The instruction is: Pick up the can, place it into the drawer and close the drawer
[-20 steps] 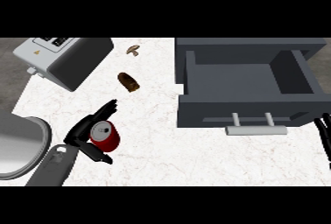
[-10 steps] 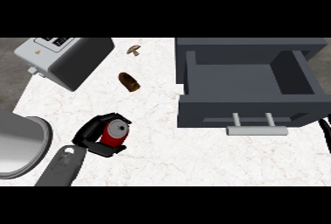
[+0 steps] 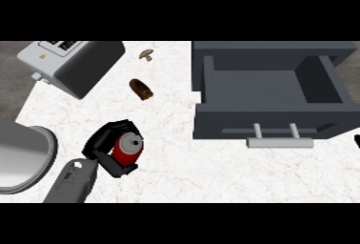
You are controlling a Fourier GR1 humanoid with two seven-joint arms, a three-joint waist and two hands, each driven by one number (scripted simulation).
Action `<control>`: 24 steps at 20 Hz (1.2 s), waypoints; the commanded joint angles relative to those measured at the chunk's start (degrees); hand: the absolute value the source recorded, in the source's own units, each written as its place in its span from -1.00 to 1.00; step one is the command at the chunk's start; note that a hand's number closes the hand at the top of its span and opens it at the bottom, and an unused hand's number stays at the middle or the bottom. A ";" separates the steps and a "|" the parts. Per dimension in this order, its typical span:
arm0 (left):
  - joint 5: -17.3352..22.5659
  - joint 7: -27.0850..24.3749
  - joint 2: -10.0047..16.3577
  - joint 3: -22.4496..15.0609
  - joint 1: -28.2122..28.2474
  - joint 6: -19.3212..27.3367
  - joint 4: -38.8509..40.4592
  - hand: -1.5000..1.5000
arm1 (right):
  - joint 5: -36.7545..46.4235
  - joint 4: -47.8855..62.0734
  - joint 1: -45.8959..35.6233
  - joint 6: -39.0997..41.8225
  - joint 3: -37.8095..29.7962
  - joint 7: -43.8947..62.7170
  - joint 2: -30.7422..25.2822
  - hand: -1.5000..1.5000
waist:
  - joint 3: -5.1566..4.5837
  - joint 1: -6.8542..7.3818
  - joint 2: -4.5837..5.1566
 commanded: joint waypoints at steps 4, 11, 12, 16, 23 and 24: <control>7.57 3.24 -0.68 15.92 0.83 21.14 -1.03 1.00 | 0.36 -0.36 0.76 -0.75 -0.15 -0.32 1.02 -1.00 | 0.05 1.45 -0.10; 7.83 16.52 -7.15 10.14 4.66 28.55 -22.94 1.00 | 0.89 -1.47 1.09 -0.03 0.58 -0.26 0.98 -1.00 | 0.04 0.39 -0.18; 6.41 15.61 -7.06 8.95 3.97 29.42 -21.58 1.00 | 1.17 1.23 2.62 -0.91 2.22 -4.78 1.39 -1.00 | 0.02 0.01 -0.03; 5.79 17.25 -5.91 7.77 -0.79 30.87 -22.29 1.00 | -0.48 -0.42 1.86 0.12 -0.48 -2.40 1.39 -1.00 | -0.01 -0.32 0.08; 5.72 32.45 -7.65 -1.57 -5.04 37.86 -35.02 1.00 | -0.23 -2.62 2.99 0.65 0.18 -0.73 1.15 -1.00 | 0.00 -0.38 0.00; 5.90 33.40 -7.66 -1.32 -6.76 37.56 -35.85 1.00 | -5.05 -4.20 1.73 1.32 -3.95 2.69 -2.07 -1.00 | 0.00 -0.46 -0.03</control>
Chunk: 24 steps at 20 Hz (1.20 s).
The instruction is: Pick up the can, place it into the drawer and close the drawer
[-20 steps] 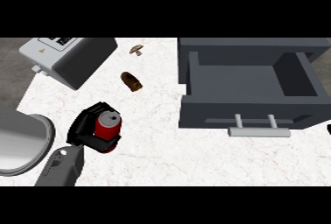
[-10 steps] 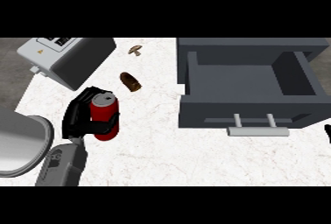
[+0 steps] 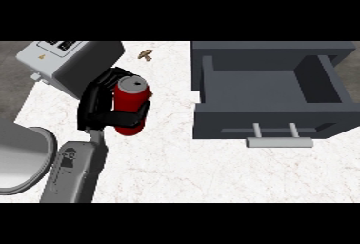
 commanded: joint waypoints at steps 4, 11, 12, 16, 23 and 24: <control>0.05 10.53 -0.34 -7.84 -11.35 9.05 -0.21 1.00 | 0.47 -1.90 0.32 -0.06 0.81 1.76 1.00 -1.00 | -0.01 -0.45 0.09; -1.80 16.39 -0.35 -14.49 -24.65 18.30 3.48 1.00 | 2.73 0.38 -0.98 -2.12 2.71 -1.13 1.33 -1.00 | 0.01 -0.80 0.14; -0.36 13.17 -0.35 -11.23 -25.80 15.64 8.09 1.00 | 1.26 2.73 -0.49 0.28 -0.56 -3.27 0.21 -1.00 | 0.00 -0.77 0.21; 2.50 15.27 -0.35 -16.79 -33.33 23.70 12.92 1.00 | -0.34 0.24 -1.69 -0.18 -0.32 1.11 -0.57 -1.00 | -0.01 -1.27 0.24; 5.05 15.88 -0.35 -16.04 -43.05 24.04 21.51 1.00 | -1.08 2.13 -2.81 0.82 -2.17 0.15 -1.82 -1.00 | 0.00 -1.00 0.28; 5.36 18.18 -0.35 -15.57 -43.46 23.16 19.09 1.00 | -2.77 2.84 -4.00 0.13 -4.25 1.33 -2.66 -1.00 | 0.00 -0.69 0.18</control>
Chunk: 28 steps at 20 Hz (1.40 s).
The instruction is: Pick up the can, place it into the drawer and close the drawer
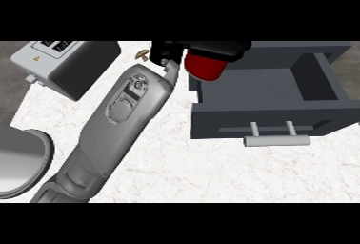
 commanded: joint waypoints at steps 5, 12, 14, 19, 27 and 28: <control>5.67 0.61 0.00 -2.13 -13.31 4.42 13.26 1.00 | 2.68 1.51 -0.74 -0.49 1.56 -1.11 1.49 -1.00 | 0.03 -0.66 0.16; 11.31 -5.10 0.00 -4.46 -18.82 4.76 24.26 1.00 | 2.25 -3.17 -2.29 -1.98 2.80 3.84 1.60 -1.00 | 0.02 -1.81 0.36; 13.14 -6.26 0.00 -6.34 -18.13 5.22 24.65 1.00 | 1.22 0.77 -1.04 0.28 1.25 -0.07 0.87 -1.00 | 0.05 -1.61 0.30; 15.29 -8.08 0.00 -8.05 -22.23 5.19 31.95 1.00 | 2.16 0.66 -3.12 -1.14 2.45 0.88 1.73 -1.00 | 0.07 -2.24 0.62; 20.81 -10.49 0.00 -15.31 -23.19 8.35 35.15 1.00 | 4.55 4.57 -9.62 -2.51 3.88 2.73 0.38 -1.00 | 0.12 -3.76 1.21; 21.88 -10.17 0.00 -17.31 -22.79 10.18 33.78 1.00 | 4.58 4.96 -8.60 -2.18 3.54 1.36 0.62 -1.00 | 0.15 -4.30 1.10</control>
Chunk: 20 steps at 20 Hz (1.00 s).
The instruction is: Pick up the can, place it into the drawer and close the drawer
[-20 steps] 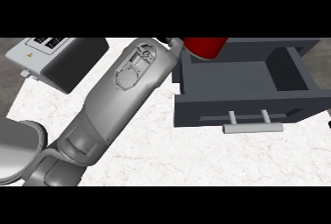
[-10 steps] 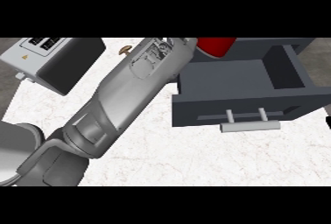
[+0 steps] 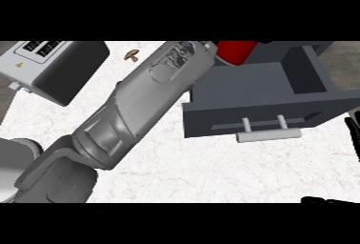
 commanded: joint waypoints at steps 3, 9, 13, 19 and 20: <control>2.40 -3.21 -0.01 -4.21 0.41 1.49 2.48 1.00 | -1.07 -1.95 -0.77 -0.55 -0.74 2.63 -0.71 -1.00 | -0.02 -0.16 -0.05; 4.60 -6.10 -0.01 -7.27 2.62 4.18 4.79 1.00 | 0.35 0.30 -3.30 -0.30 1.80 0.31 0.17 -1.00 | 0.08 -2.61 0.88; 4.10 -7.49 -0.01 -7.77 -0.11 1.94 7.80 1.00 | -0.10 -2.45 -1.96 -0.70 0.96 2.48 -0.26 -1.00 | 0.00 -1.99 0.51; 5.77 -8.71 -0.01 -10.92 4.28 5.93 7.19 -1.00 | 1.25 0.95 -3.55 -0.54 0.92 -0.17 -0.64 -1.00 | 0.04 -2.45 0.76; 6.18 -8.73 -0.01 -10.65 3.75 6.50 7.61 -1.00 | 0.88 -0.19 -2.98 0.03 1.14 0.47 -0.98 -1.00 | 0.02 -2.53 0.70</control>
